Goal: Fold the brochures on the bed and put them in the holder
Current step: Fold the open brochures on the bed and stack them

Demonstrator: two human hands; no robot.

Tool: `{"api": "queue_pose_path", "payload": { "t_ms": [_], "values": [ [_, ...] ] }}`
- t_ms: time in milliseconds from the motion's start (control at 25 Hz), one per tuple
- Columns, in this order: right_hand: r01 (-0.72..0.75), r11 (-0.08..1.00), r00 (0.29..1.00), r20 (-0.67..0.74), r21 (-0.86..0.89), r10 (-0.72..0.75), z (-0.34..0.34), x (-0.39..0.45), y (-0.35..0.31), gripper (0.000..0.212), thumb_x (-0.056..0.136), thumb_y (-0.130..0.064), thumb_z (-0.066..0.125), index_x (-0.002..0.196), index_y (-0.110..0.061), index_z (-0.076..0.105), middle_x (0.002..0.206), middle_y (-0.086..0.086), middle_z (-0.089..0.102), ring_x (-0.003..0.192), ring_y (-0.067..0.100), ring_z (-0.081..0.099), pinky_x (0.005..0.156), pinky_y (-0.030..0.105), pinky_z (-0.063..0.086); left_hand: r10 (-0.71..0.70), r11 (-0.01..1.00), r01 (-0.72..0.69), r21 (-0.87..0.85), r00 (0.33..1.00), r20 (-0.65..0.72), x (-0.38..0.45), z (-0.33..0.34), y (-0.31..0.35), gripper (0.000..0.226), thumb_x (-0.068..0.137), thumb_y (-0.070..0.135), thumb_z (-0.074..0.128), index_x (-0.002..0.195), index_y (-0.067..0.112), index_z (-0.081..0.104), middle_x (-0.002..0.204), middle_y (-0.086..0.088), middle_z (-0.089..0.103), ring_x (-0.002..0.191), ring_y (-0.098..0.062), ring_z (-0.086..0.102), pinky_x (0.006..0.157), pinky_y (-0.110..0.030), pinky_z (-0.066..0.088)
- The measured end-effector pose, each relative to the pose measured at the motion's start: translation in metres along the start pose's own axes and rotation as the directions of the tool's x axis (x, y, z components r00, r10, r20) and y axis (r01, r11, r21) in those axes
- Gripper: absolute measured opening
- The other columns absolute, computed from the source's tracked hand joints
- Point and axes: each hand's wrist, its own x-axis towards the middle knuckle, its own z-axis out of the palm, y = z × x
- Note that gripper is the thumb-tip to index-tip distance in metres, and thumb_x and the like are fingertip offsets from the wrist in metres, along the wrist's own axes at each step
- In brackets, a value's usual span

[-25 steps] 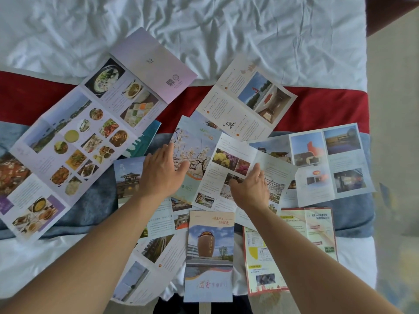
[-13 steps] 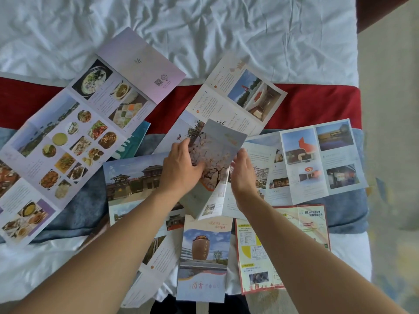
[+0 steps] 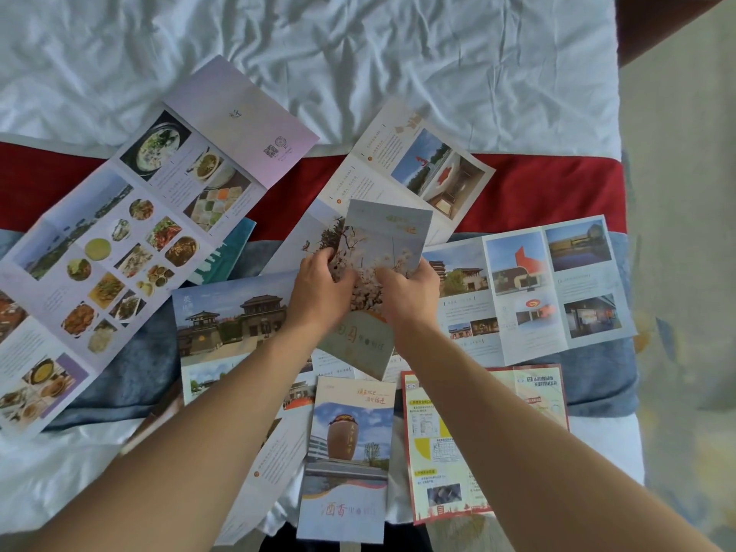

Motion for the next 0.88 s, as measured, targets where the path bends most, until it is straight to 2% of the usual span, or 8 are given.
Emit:
{"api": "queue_pose_path", "payload": {
  "t_ms": [120, 200, 280, 400, 520, 680, 760, 880],
  "values": [
    [0.036, 0.997, 0.999, -0.006, -0.070, -0.036, -0.003, 0.000, 0.005, 0.024, 0.077, -0.016, 0.063, 0.095, -0.031, 0.062, 0.088, -0.009, 0.070, 0.078, 0.017, 0.069, 0.065, 0.044, 0.061, -0.050, 0.996, 0.053, -0.078, 0.998, 0.040, 0.000, -0.002, -0.005, 0.048, 0.098, 0.034, 0.054, 0.144, 0.027, 0.041, 0.141, -0.003, 0.054, 0.125, -0.025, 0.054, 0.096, -0.035, 0.044],
    [0.092, 0.977, 0.994, -0.033, -0.192, -0.100, -0.006, -0.001, 0.010, 0.029, 0.079, -0.020, 0.065, 0.105, -0.028, 0.055, 0.098, -0.007, 0.064, 0.086, 0.016, 0.064, 0.070, 0.039, 0.059, -0.020, 0.996, 0.020, -0.083, 1.000, -0.002, -0.001, -0.002, -0.005, 0.042, 0.099, 0.017, 0.052, 0.139, 0.027, 0.046, 0.140, -0.004, 0.055, 0.126, -0.026, 0.053, 0.091, -0.029, 0.041],
    [0.138, 0.939, 0.984, -0.067, -0.316, -0.167, -0.009, -0.001, 0.016, 0.044, 0.079, -0.026, 0.068, 0.119, -0.024, 0.050, 0.110, -0.005, 0.055, 0.098, 0.016, 0.057, 0.080, 0.037, 0.054, -0.016, 0.992, 0.012, -0.128, 0.999, -0.031, -0.002, -0.003, -0.002, 0.045, 0.097, 0.006, 0.048, 0.137, 0.027, 0.048, 0.141, -0.005, 0.054, 0.128, -0.025, 0.051, 0.094, -0.029, 0.042],
    [0.129, 0.924, 0.985, -0.064, -0.361, -0.162, -0.012, -0.003, 0.022, 0.066, 0.082, -0.029, 0.069, 0.142, -0.023, 0.040, 0.132, -0.003, 0.052, 0.116, 0.017, 0.052, 0.094, 0.039, 0.049, -0.023, 0.977, 0.017, -0.213, 0.999, -0.024, -0.004, -0.005, -0.003, 0.048, 0.096, 0.003, 0.048, 0.137, 0.029, 0.049, 0.139, -0.006, 0.056, 0.126, -0.025, 0.053, 0.104, -0.042, 0.047],
    [0.141, 0.903, 0.985, -0.033, -0.407, -0.168, -0.013, -0.007, 0.030, 0.076, 0.085, -0.025, 0.067, 0.151, -0.024, 0.029, 0.143, -0.001, 0.050, 0.126, 0.020, 0.050, 0.097, 0.036, 0.047, 0.051, 0.995, -0.057, -0.077, 0.996, -0.072, -0.014, -0.006, -0.013, 0.042, 0.095, 0.007, 0.054, 0.134, 0.023, 0.052, 0.133, -0.006, 0.058, 0.118, -0.026, 0.057, 0.092, -0.036, 0.052],
    [0.212, 0.813, 0.973, 0.041, -0.543, -0.227, -0.018, -0.025, 0.047, 0.081, 0.083, -0.022, 0.064, 0.152, -0.028, 0.022, 0.136, 0.002, 0.051, 0.110, 0.024, 0.057, 0.080, 0.040, 0.053, 0.222, 0.941, -0.195, 0.277, 0.972, -0.072, -0.033, -0.006, -0.035, 0.027, 0.090, 0.017, 0.062, 0.115, 0.016, 0.053, 0.106, -0.001, 0.055, 0.091, -0.026, 0.060, 0.057, -0.028, 0.036],
    [0.262, 0.725, 0.961, 0.105, -0.637, -0.255, -0.024, -0.034, 0.061, 0.086, 0.083, -0.023, 0.063, 0.155, -0.027, 0.014, 0.130, 0.007, 0.051, 0.095, 0.025, 0.054, 0.070, 0.035, 0.045, 0.260, 0.905, -0.231, 0.358, 0.965, -0.035, -0.045, -0.006, -0.044, 0.042, 0.089, 0.021, 0.064, 0.127, 0.016, 0.047, 0.107, -0.005, 0.059, 0.090, -0.030, 0.062, 0.055, -0.029, 0.033],
    [0.268, 0.590, 0.962, 0.175, -0.762, -0.211, -0.035, -0.044, 0.083, 0.091, 0.086, -0.027, 0.062, 0.156, -0.028, 0.005, 0.124, 0.011, 0.049, 0.079, 0.021, 0.045, 0.063, 0.035, 0.041, 0.338, 0.832, -0.328, 0.447, 0.939, 0.061, -0.062, -0.003, -0.056, 0.079, 0.088, 0.021, 0.065, 0.154, 0.020, 0.020, 0.109, -0.009, 0.065, 0.076, -0.028, 0.064, 0.055, -0.031, 0.042]
  ]
}}
